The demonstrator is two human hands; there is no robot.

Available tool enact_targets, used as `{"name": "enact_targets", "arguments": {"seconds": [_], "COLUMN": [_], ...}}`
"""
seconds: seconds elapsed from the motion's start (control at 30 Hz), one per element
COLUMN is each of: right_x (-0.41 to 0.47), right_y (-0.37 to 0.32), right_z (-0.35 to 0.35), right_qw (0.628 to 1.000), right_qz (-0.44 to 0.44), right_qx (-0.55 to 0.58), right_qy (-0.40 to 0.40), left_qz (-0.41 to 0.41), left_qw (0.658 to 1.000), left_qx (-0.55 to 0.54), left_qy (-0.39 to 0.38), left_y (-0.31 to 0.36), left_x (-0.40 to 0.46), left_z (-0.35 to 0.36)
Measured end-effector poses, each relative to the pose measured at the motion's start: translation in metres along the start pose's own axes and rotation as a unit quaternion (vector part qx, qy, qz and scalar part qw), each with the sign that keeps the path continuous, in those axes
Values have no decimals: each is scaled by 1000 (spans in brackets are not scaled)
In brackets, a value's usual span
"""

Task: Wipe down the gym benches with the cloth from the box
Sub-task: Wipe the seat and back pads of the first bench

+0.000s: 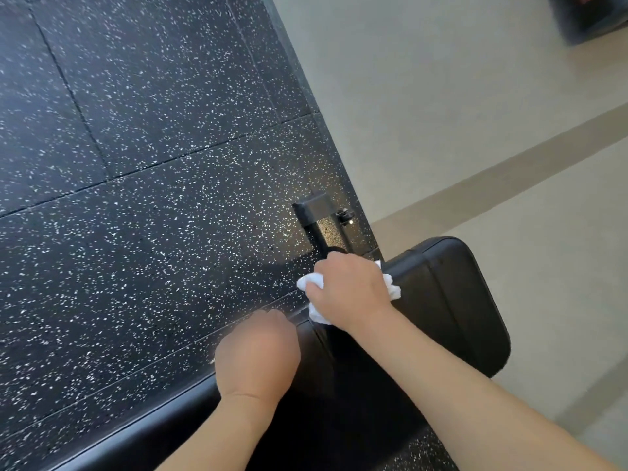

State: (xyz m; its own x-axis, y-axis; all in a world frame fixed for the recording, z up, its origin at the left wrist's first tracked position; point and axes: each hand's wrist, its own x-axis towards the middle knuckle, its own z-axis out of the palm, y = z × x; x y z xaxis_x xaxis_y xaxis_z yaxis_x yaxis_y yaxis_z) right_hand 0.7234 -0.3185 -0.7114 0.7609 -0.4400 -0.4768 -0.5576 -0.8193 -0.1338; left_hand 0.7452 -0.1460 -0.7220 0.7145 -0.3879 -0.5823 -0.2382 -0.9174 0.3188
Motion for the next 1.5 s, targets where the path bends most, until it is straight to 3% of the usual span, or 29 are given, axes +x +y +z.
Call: {"name": "enact_targets", "arguments": {"seconds": [0.1,0.17,0.3,0.33,0.5,0.57,0.63,0.73,0.87,1.0,1.07,1.17,1.3,1.4,1.5], "right_x": [-24,-19,11,12,-19,-37,-44,-49,-72,-104,-125,-160,-192,-214,-220], "right_y": [-19,5,66,69,1,-18,-10,36,88,71,55,54,98,148,150], "right_z": [1,-4,-19,-15,7,18,22,18,20,48,66,85,98,99,104], "right_qw": [995,988,991,988,996,991,976,954,947,922,920,931,939,913,863], "right_qz": [-89,-137,102,113,-22,-73,-125,-165,14,120,98,-4,-58,109,243], "right_qx": [28,-49,-70,-86,-53,2,52,32,46,144,170,164,123,149,208], "right_qy": [21,46,50,62,72,110,172,250,317,338,340,326,316,363,391], "left_qz": [9,25,23,20,3,-5,-5,32,102,196,262,359,510,587,549], "left_qw": [1000,1000,999,1000,1000,1000,1000,998,993,978,962,928,844,777,804], "left_qx": [17,15,21,18,5,10,20,36,56,77,81,101,162,226,226], "left_qy": [-5,6,12,10,9,8,16,35,35,1,-16,-24,-3,-18,12], "left_y": [1,0,-1,0,2,3,3,1,-1,-6,-8,-4,21,49,55], "left_x": [-2,-3,-2,-3,-4,-3,-3,-4,-9,-14,-14,-17,-24,-45,-68], "left_z": [2,2,2,2,0,2,3,5,4,1,0,-6,4,41,74]}}
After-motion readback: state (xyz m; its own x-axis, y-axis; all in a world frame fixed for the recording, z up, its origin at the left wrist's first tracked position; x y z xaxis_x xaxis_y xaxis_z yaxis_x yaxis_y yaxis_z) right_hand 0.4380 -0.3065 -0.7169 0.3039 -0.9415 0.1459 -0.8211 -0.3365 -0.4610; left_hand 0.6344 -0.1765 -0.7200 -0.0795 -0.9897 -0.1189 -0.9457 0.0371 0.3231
